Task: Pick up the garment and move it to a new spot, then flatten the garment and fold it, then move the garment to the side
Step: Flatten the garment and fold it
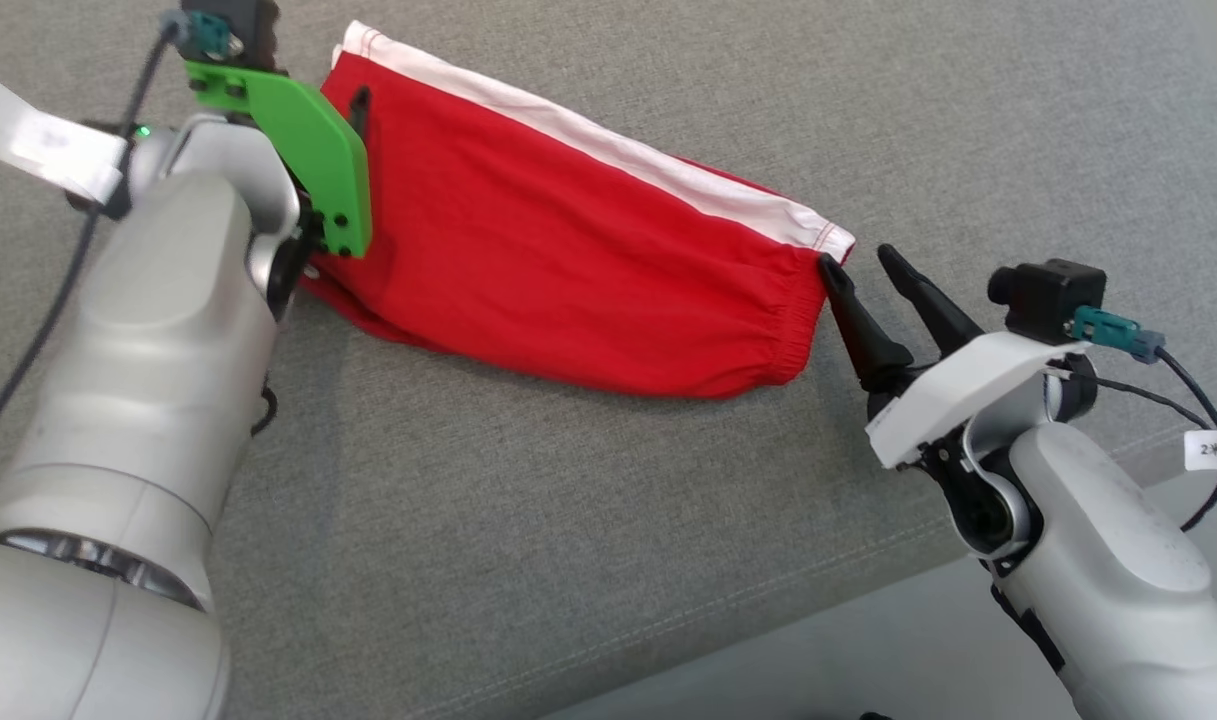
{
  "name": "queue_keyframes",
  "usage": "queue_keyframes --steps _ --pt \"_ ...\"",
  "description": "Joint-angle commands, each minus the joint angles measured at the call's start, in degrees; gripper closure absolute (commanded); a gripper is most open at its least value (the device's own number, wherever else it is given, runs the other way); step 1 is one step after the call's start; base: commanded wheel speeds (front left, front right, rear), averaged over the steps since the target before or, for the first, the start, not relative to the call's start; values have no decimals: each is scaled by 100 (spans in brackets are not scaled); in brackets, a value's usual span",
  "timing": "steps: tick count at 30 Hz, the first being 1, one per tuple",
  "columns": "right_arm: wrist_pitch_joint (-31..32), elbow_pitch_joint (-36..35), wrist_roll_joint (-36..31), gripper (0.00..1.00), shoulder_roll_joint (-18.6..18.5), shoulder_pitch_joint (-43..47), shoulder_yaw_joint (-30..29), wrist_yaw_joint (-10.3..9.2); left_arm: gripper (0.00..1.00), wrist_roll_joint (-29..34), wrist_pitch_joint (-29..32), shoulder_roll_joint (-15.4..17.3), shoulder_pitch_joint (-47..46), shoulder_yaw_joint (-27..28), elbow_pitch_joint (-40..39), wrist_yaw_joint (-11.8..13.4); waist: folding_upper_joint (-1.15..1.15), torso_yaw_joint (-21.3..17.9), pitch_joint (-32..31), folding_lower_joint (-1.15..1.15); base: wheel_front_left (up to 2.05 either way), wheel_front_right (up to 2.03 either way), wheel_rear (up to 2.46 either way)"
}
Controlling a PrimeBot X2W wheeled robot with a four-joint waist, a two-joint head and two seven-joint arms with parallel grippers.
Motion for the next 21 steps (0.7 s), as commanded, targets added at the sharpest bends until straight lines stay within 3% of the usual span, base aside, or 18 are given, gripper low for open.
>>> queue_keyframes --steps 1,10,19,20,21 --pt "28 -73 -55 0 -67 141 -59 0 0 -68 19 -44 188 0 42 41 0 156 -143 0 0 0 0" --pt "289 -782 -413 0 -226 777 -725 -1 0 -300 217 -61 659 129 151 208 0 233 -343 0 0 0 0" --pt "748 -1657 -764 0 -88 1270 -1227 0 0 -480 685 -62 903 141 193 226 0 105 -360 0 0 0 0" --pt "787 -1734 -803 0 -64 1308 -1266 -1 4 -476 768 -66 933 130 201 232 0 92 -359 0 0 0 0" --pt "821 -1801 -833 0 -33 1340 -1297 -1 27 -463 853 -71 962 111 208 235 0 81 -359 0 0 0 0"
